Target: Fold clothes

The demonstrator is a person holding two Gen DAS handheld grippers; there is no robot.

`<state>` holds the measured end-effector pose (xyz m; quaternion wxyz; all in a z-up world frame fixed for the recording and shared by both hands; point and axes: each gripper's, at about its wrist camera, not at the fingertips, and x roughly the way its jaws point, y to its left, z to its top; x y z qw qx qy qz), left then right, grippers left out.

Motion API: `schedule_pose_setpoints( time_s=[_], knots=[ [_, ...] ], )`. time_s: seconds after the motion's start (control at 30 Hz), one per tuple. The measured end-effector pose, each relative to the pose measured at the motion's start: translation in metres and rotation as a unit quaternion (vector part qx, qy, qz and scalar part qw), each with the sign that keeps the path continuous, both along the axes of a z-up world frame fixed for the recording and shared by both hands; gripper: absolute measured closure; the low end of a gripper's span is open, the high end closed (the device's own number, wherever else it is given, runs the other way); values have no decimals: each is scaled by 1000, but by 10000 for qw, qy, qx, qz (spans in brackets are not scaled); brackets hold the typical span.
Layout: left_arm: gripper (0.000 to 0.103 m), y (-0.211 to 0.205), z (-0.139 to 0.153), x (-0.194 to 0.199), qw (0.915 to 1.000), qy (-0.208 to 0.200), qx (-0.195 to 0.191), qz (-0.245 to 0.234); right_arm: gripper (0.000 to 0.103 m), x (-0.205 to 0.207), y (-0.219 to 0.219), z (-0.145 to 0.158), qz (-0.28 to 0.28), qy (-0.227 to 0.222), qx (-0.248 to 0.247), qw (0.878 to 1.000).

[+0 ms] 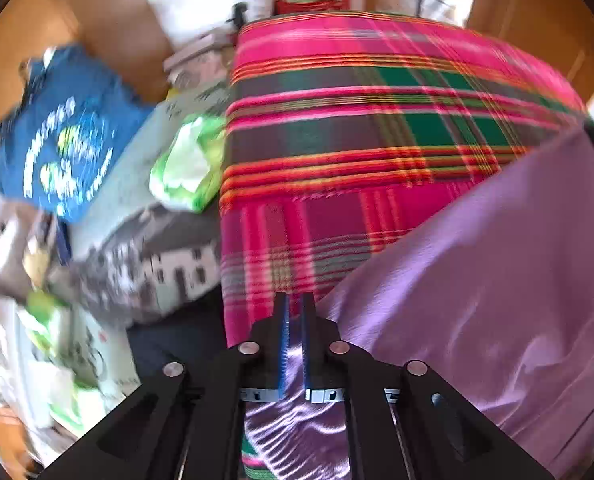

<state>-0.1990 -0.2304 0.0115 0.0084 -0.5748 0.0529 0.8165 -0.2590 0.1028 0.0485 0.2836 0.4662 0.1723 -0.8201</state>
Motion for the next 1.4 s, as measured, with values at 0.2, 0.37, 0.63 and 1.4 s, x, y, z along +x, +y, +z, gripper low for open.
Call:
schedule_pose_setpoints(
  time_s=[0.2, 0.37, 0.63, 1.4],
  knots=[
    [67, -37, 4, 11, 9938, -9, 971, 537, 99, -7, 7, -7, -317, 77, 48, 9995],
    [65, -69, -2, 21, 9735, -183, 1948, 1187, 98, -9, 8, -18, -433, -38, 103, 9990],
    [65, -88, -14, 33, 9185, -420, 3522, 1751, 98, -9, 8, -23, -489, -97, 129, 9987],
    [96, -82, 2, 36, 8696, 90, 4531, 1959, 99, 55, 38, 66, -987, 978, -452, 9893]
  ],
)
